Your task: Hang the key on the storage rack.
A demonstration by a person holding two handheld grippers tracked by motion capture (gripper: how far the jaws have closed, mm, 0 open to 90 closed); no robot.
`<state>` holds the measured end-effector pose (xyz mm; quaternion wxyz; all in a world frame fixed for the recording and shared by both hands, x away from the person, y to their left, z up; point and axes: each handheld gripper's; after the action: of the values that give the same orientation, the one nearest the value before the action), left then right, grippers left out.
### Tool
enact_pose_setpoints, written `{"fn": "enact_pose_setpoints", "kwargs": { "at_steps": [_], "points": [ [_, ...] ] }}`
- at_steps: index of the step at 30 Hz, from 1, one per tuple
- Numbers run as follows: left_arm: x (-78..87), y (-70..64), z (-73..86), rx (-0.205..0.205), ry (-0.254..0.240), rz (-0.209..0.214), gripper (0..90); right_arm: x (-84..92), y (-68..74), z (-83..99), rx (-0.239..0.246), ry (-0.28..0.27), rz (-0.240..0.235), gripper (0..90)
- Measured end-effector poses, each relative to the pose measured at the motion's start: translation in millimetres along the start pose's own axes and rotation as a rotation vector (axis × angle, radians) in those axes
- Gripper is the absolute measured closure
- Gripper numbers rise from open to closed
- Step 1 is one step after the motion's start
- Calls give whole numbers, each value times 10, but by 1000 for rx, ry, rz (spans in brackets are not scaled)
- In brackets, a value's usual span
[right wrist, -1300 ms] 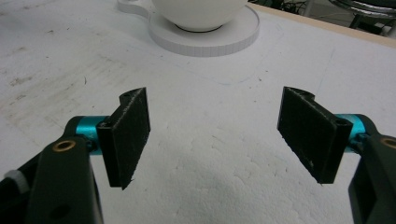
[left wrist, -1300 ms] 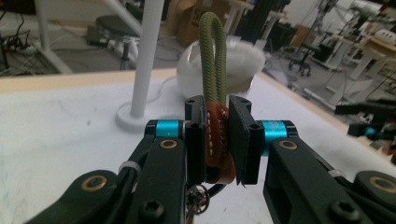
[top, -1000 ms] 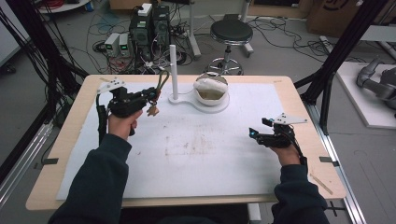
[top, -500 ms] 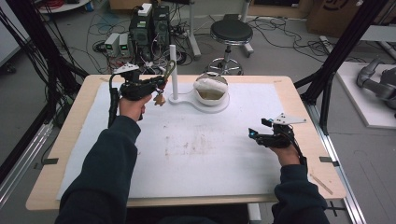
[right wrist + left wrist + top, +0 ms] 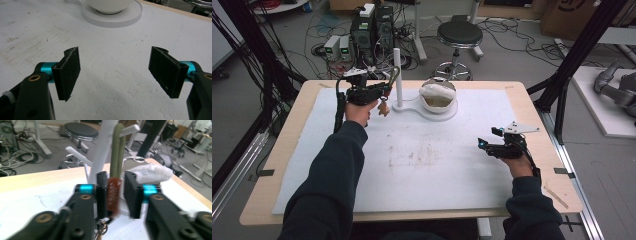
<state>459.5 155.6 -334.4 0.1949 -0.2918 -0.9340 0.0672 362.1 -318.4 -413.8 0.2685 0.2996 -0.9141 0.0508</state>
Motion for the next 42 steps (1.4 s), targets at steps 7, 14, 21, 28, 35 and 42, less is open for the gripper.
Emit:
{"fn": "enact_pose_setpoints", "kwargs": {
  "at_steps": [7,14,21,28,35,42],
  "points": [
    [72,114,162,6,3,16,516,3,-5,4,4,-1,-1,257],
    [245,185,325,-12,-43,33,255,-8,17,-1,9,0,-2,257],
    [460,189,412,-130,-110,78,198,-22,59,-11,25,-1,-12,256],
    [699,215,579,-171,-126,65,198,-50,74,-15,28,-6,-21,220],
    [875,193,844,-172,-139,11,198,-74,68,-8,27,1,-26,217],
    [973,149,1083,-184,-134,-7,198,-99,47,3,27,8,-37,217]
  ]
}}
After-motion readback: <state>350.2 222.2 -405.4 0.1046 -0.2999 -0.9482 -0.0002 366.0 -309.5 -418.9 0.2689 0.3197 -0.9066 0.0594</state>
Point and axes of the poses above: each handheld gripper's, and its own axes: x roughly backward along the jaws, z roughly out of its underside, y roughly to its left, and after that the axes turned 4 degrees about -x, right-handed
